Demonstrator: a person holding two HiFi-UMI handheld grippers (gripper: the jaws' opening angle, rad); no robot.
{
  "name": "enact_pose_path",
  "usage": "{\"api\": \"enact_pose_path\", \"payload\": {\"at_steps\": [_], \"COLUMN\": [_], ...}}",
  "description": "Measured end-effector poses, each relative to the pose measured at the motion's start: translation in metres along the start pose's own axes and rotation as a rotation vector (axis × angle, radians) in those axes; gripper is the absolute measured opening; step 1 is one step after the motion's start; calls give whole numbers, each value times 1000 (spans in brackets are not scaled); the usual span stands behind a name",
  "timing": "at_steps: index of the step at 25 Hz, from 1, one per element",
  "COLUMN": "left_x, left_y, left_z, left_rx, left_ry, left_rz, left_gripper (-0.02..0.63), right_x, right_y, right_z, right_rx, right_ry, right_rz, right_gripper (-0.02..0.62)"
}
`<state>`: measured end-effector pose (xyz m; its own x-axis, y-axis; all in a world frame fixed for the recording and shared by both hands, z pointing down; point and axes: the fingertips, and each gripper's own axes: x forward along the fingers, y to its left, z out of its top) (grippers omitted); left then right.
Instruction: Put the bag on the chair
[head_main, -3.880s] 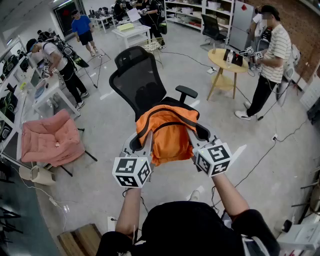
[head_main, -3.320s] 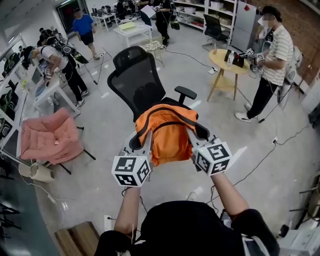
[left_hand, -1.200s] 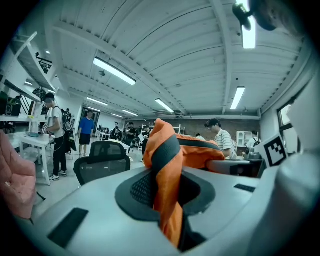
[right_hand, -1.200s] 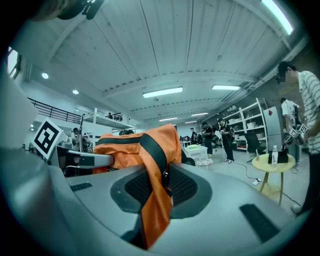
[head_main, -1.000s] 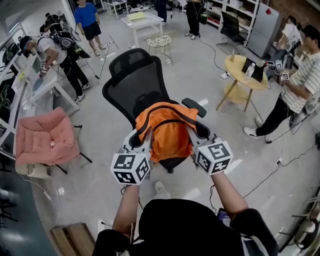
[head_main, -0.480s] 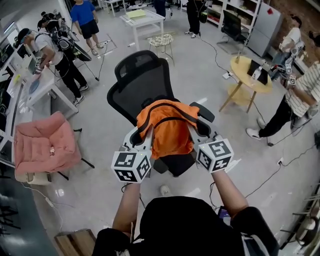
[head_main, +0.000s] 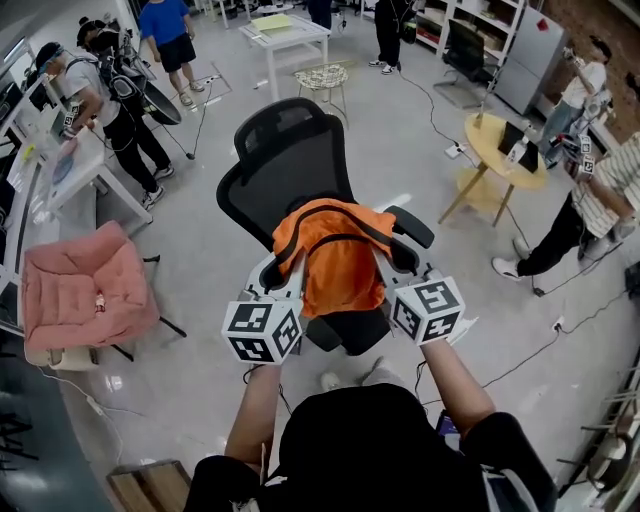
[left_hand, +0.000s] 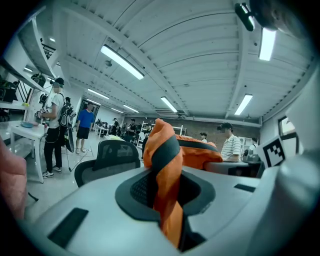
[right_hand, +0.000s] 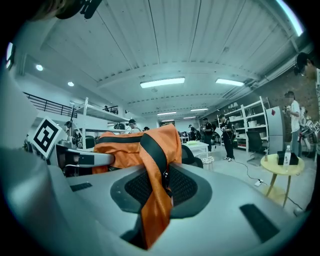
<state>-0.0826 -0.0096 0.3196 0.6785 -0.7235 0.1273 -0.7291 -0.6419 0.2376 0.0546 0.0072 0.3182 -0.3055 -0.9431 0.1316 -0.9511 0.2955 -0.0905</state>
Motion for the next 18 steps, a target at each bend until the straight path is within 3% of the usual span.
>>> {"api": "enact_pose_path", "payload": {"at_steps": [9, 18], "left_x": [29, 86], "left_y": [12, 38], "left_z": [-8, -15], "left_rx": [-26, -53], "left_ry": [9, 19], "left_rz": [28, 127], "left_gripper": [67, 67], "right_x": [32, 93], "right_y": [-22, -64], "right_z": [-4, -13], "right_rx": [9, 15], "right_ry": [17, 68], "right_rz": [30, 117], "right_gripper": [66, 66]}}
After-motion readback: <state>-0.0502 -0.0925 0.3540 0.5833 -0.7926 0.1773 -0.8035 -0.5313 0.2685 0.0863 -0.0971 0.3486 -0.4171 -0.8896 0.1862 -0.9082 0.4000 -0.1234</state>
